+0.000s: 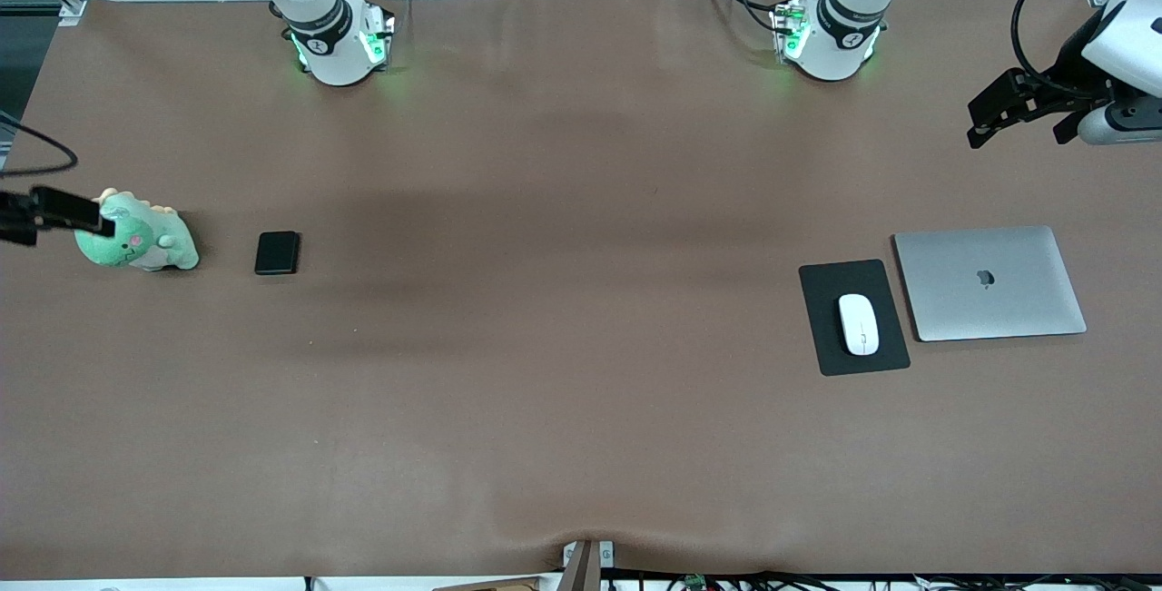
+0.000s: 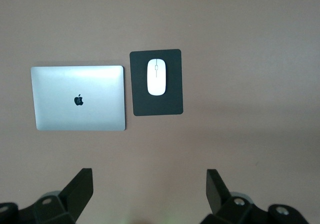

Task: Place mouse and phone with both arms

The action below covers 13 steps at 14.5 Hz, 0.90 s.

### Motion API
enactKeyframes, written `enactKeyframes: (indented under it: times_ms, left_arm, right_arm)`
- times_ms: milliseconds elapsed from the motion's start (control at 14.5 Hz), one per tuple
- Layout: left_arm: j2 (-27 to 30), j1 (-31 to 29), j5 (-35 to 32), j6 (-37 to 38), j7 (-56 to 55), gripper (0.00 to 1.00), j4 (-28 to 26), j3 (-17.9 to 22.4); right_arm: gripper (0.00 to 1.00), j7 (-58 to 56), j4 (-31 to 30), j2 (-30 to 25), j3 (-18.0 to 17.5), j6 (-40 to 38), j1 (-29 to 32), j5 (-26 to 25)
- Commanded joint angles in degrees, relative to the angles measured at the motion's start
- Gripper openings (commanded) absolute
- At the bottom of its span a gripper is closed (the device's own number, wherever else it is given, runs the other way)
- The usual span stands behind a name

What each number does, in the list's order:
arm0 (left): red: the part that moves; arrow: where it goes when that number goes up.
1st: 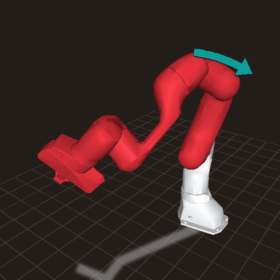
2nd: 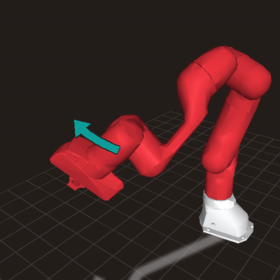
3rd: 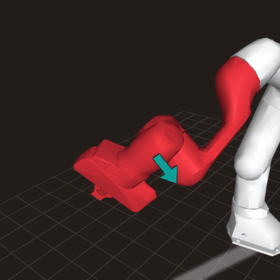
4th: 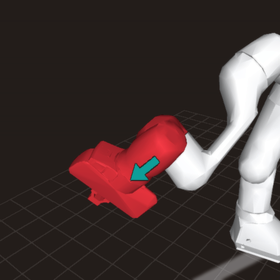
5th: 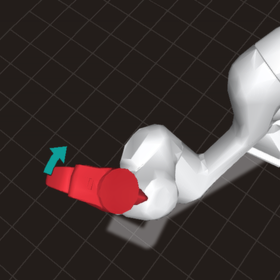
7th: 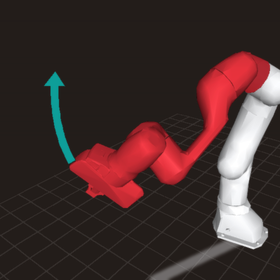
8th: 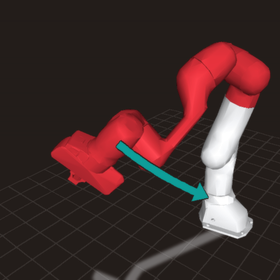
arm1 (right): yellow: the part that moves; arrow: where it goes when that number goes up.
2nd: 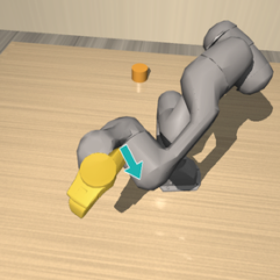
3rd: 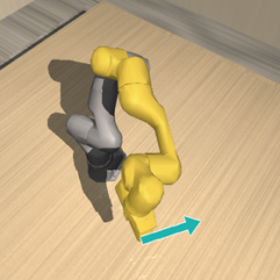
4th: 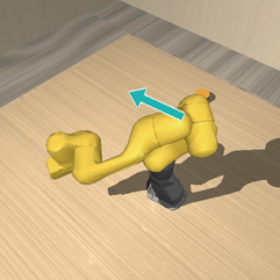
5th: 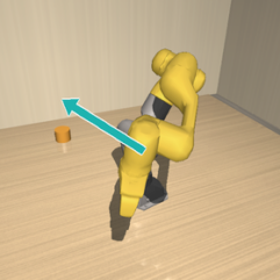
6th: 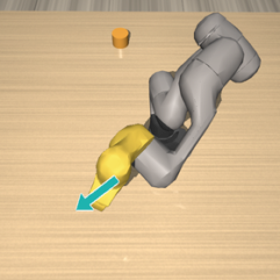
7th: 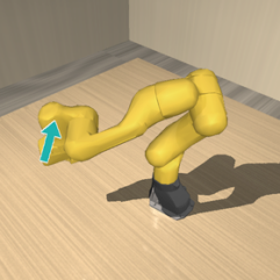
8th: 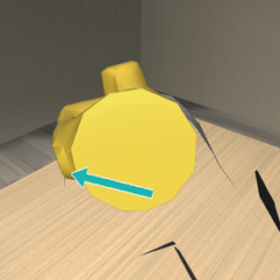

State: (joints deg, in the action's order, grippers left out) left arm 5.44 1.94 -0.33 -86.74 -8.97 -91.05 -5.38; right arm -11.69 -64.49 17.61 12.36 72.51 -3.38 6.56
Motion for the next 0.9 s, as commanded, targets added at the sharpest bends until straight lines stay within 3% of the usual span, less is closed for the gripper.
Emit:
enactKeyframes:
  times_ms: [0, 276, 483, 621, 828]
  left_arm:
    - [-0.95, -0.97, 0.24, 1.66, 0.62, 1.00, 1.67, 0.10]
    - [-1.48, -1.33, -1.50, 1.75, 0.70, 1.00, 2.37, 0.02]
    - [-1.83, -1.15, -2.92, 1.66, 0.88, 1.00, 2.55, -0.07]
    - [-1.83, -1.33, -2.92, 1.66, 0.88, 1.00, 2.55, -0.07]
    - [-1.83, -1.24, -2.92, 1.66, 0.97, 1.00, 2.55, -0.16]
  right_arm:
    - [1.00, -0.70, 0.07, -4.77, -1.12, -4.91, 2.23, -0.23]
    - [1.00, -0.44, -0.80, -7.94, -1.29, -8.17, 2.32, -0.41]
    - [1.00, -0.53, -8.16, -12.76, -2.16, -4.41, 2.41, -0.67]
    - [1.00, -0.53, -13.00, -16.10, -4.18, -1.77, 3.54, -2.68]
    - [1.00, -0.61, -15.30, -17.34, -9.37, -1.05, 8.46, -3.92]
